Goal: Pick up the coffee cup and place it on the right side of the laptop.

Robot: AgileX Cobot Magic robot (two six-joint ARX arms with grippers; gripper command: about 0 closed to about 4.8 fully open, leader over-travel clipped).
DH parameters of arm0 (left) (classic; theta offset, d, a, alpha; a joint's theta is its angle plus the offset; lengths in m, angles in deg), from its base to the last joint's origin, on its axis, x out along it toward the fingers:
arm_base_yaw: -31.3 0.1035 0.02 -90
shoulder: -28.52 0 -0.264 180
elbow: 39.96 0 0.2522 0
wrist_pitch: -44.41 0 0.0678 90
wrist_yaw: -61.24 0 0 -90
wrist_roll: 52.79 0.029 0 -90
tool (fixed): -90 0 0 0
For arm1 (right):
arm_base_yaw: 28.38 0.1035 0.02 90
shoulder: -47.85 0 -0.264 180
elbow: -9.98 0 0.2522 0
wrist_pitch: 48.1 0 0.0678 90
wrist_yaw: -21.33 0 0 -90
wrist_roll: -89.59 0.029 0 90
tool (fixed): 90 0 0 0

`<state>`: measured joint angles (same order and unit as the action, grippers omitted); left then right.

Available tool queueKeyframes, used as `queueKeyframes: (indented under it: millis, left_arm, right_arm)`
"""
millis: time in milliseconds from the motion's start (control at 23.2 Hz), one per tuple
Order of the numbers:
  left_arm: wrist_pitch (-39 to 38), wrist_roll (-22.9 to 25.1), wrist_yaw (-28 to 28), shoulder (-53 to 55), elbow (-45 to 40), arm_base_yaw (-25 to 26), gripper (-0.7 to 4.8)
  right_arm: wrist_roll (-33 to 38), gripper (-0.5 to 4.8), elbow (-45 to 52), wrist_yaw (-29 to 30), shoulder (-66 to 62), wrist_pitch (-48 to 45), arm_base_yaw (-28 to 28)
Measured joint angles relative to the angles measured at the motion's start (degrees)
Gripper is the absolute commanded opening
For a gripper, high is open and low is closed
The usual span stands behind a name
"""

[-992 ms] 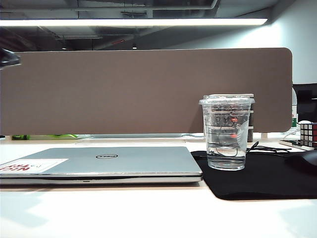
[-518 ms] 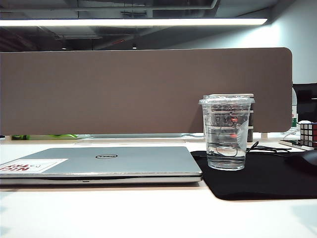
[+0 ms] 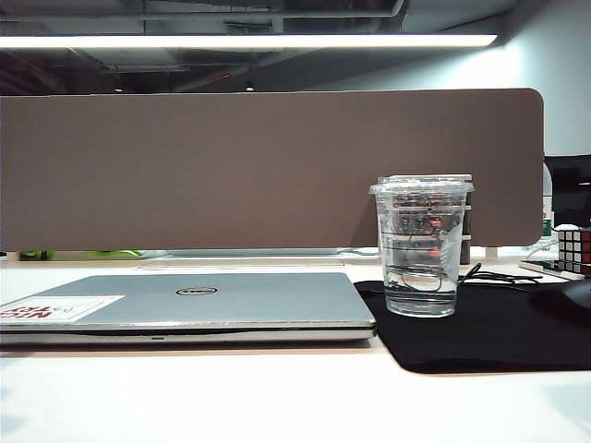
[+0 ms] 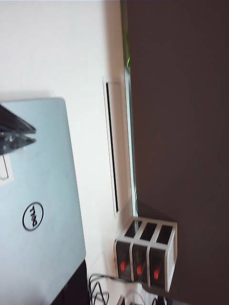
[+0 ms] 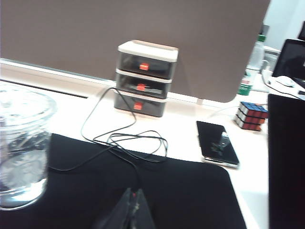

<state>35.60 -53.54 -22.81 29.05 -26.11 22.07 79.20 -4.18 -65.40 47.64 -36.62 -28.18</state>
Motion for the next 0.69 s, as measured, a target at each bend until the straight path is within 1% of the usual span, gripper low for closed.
queueKeyframes:
  millis: [173,259,388,431,518,690]
  left_arm:
    - [0.0,1.6,-2.1,0.0,0.0,0.1,-0.05]
    - [0.0,2.7,-3.5,0.0,0.0,0.1,-0.05]
    - [0.0,3.3,-8.3,0.0,0.0,0.1,-0.05]
    - [0.0,3.6,-10.6,0.0,0.0,0.1,-0.05]
    - [0.0,3.7,-10.7,0.0,0.0,0.1,-0.05]
    - [0.3,3.7,-9.0,0.0,0.0,0.1,-0.05]
  right_arm:
    - [0.3,-0.01,0.0,2.1,0.0,0.0,-2.3]
    - [0.7,-0.01,0.0,2.9,0.0,0.0,-2.6]
    - [0.9,-0.01,0.0,2.6,0.0,0.0,-2.6]
    - [1.0,-0.01,0.0,1.5,0.0,-0.2,-2.6]
    - [1.0,-0.01,0.0,1.0,0.0,-0.4,-2.6]
    - [1.1,-0.01,0.0,1.0,0.0,-0.4,-2.6]
